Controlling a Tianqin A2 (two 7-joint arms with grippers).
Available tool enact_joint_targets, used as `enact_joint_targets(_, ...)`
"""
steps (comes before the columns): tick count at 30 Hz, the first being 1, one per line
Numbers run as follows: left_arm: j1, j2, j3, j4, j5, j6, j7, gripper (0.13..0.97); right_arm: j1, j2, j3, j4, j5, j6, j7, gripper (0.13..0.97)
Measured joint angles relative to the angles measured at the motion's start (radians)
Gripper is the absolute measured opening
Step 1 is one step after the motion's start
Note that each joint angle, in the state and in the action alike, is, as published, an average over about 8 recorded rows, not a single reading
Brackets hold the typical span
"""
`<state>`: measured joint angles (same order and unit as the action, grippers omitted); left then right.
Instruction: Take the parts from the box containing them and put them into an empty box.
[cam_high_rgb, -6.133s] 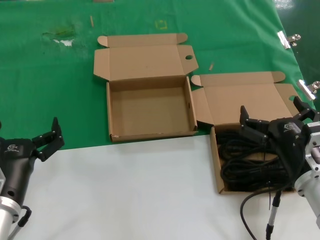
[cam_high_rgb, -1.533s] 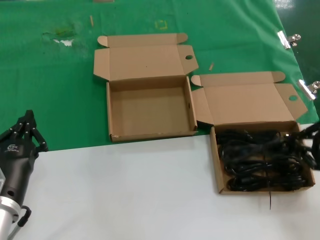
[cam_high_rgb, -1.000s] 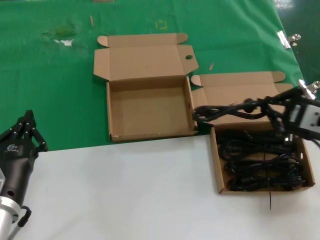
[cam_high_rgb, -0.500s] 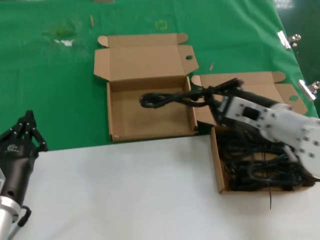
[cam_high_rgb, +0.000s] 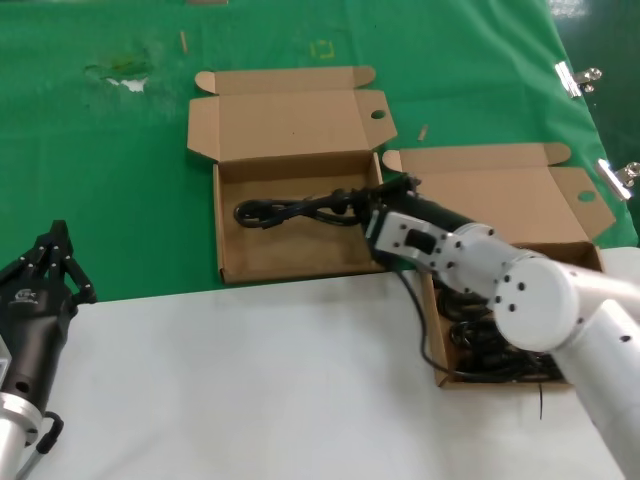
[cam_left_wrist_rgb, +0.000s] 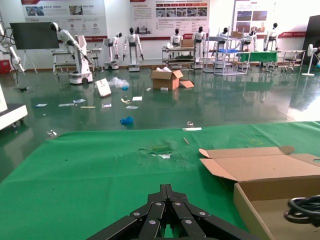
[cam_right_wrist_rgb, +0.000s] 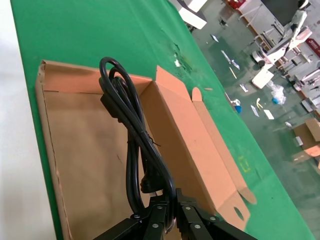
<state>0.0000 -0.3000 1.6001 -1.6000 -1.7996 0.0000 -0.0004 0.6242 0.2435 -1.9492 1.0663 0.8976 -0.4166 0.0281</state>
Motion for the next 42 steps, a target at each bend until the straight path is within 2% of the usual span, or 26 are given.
enact_joint_targets(11, 0.0, 0.0, 0.0, 0.0, 0.0, 0.0, 0.0, 0.14, 0.06, -0.071, -0.041, -0.202, 0.107, 0.121, -0.166, 0.152)
enact_joint_targets(18, 0.0, 0.0, 0.0, 0.0, 0.0, 0.0, 0.0, 0.14, 0.069, -0.083, -0.042, -0.244, 0.139, 0.148, -0.213, 0.166)
enact_joint_targets(23, 0.0, 0.0, 0.0, 0.0, 0.0, 0.0, 0.0, 0.14, 0.053, -0.082, -0.026, -0.227, 0.111, 0.142, -0.212, 0.18)
enact_joint_targets(32, 0.0, 0.0, 0.0, 0.0, 0.0, 0.0, 0.0, 0.14, -0.001, -0.078, 0.024, -0.129, 0.017, 0.083, -0.156, 0.274)
enact_joint_targets(40, 0.0, 0.0, 0.0, 0.0, 0.0, 0.0, 0.0, 0.14, -0.058, -0.065, 0.079, -0.004, -0.055, 0.006, -0.082, 0.433)
enact_joint_targets(42, 0.0, 0.0, 0.0, 0.0, 0.0, 0.0, 0.0, 0.14, -0.073, -0.057, 0.092, 0.031, -0.069, -0.013, -0.064, 0.433)
